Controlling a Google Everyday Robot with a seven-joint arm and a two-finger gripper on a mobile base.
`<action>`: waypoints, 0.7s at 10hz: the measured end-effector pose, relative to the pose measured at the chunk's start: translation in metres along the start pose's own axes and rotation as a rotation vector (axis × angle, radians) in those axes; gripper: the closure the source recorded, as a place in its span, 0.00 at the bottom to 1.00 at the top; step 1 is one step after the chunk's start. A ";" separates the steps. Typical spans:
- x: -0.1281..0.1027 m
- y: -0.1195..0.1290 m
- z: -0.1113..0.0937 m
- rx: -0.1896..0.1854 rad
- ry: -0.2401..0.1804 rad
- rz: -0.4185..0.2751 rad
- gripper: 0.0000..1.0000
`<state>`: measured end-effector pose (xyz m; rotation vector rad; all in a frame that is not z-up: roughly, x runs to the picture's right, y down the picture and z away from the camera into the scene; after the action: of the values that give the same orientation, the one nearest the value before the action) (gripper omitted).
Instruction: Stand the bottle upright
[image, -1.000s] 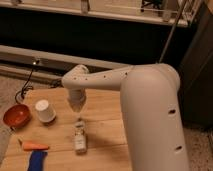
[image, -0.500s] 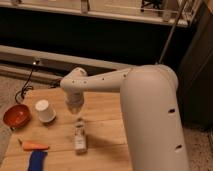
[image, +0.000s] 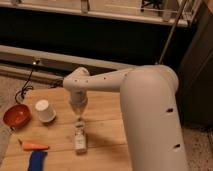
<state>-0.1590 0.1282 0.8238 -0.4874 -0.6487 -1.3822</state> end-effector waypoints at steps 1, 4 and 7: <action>0.001 0.001 0.001 0.002 -0.001 0.005 0.84; -0.001 0.006 0.009 -0.027 -0.016 -0.016 0.55; 0.000 0.002 0.011 -0.036 -0.022 -0.041 0.24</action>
<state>-0.1581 0.1354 0.8319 -0.5204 -0.6556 -1.4309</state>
